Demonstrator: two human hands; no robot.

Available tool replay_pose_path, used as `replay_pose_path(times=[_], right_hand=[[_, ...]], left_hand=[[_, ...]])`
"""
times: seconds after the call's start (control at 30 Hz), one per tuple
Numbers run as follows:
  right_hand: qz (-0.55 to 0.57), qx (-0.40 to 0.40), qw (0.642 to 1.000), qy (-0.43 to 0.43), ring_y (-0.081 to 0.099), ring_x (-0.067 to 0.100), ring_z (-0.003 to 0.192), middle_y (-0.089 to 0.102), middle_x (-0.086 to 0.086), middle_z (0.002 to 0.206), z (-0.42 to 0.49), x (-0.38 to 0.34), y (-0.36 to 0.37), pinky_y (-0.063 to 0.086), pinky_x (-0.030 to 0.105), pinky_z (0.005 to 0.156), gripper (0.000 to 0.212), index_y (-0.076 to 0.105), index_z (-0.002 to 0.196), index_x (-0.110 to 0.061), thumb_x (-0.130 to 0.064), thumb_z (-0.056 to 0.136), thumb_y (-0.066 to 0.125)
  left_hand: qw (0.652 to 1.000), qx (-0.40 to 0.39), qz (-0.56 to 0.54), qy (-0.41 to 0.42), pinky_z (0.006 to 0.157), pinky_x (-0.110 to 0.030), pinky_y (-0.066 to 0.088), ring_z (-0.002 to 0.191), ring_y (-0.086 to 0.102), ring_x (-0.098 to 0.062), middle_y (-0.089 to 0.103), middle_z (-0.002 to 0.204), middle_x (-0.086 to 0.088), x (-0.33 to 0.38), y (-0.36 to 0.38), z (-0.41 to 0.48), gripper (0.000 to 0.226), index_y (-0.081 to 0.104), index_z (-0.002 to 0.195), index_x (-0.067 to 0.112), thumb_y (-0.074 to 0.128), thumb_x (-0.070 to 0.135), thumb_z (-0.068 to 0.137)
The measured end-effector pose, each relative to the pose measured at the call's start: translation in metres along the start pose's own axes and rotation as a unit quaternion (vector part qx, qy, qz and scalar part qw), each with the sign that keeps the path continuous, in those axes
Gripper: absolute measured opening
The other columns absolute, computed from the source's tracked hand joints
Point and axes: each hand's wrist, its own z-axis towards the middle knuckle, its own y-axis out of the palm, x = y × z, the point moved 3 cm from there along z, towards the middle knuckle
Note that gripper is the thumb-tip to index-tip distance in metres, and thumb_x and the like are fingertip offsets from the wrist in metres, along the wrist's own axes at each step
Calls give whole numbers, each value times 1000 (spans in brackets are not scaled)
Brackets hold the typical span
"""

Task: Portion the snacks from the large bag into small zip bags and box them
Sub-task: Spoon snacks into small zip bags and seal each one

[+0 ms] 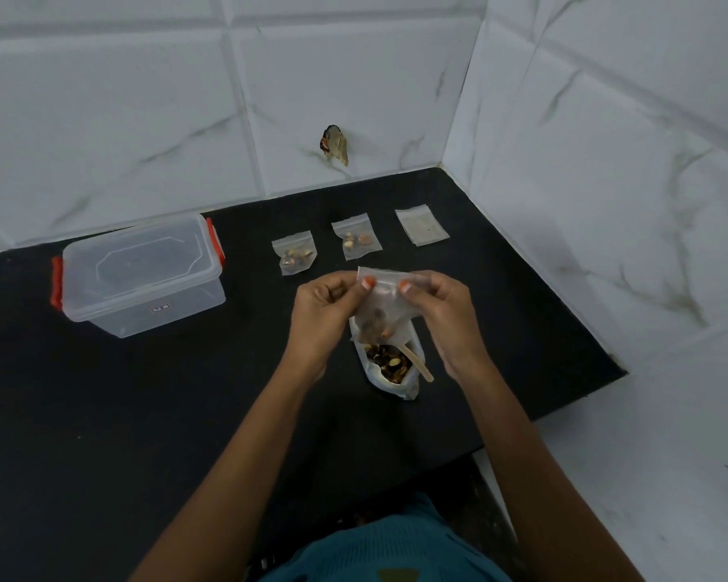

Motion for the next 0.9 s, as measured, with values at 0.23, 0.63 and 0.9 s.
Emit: replay_pose_path(times=[0.23, 0.63, 0.9], right_hand=[[-26, 5, 1000, -9, 66, 15, 88, 69, 7, 91, 1, 1, 5, 54, 27, 78, 13, 67, 91, -10, -17, 80, 68], [-85, 29, 995, -45, 61, 8, 79, 64, -1, 81, 7, 2, 12, 52, 23, 72, 11, 66, 83, -16, -6, 82, 66], [-17, -4, 1000, 11, 64, 5, 81, 67, -5, 82, 10, -1, 13, 52, 19, 72, 7, 65, 83, -21, -15, 80, 68]], left_hand=[[999, -10, 22, 34, 66, -16, 49, 72, 64, -4, 69, 73, 8, 2, -1, 1, 12, 67, 83, 11, 57, 7, 88], [998, -17, 51, 28, 63, -11, 47, 73, 64, 1, 69, 73, 14, 2, -2, 1, 15, 68, 85, 16, 55, 9, 90], [999, 33, 19, -3, 68, -16, 51, 79, 65, -4, 69, 84, 4, -7, -11, 5, 15, 66, 91, 19, 52, 12, 91]])
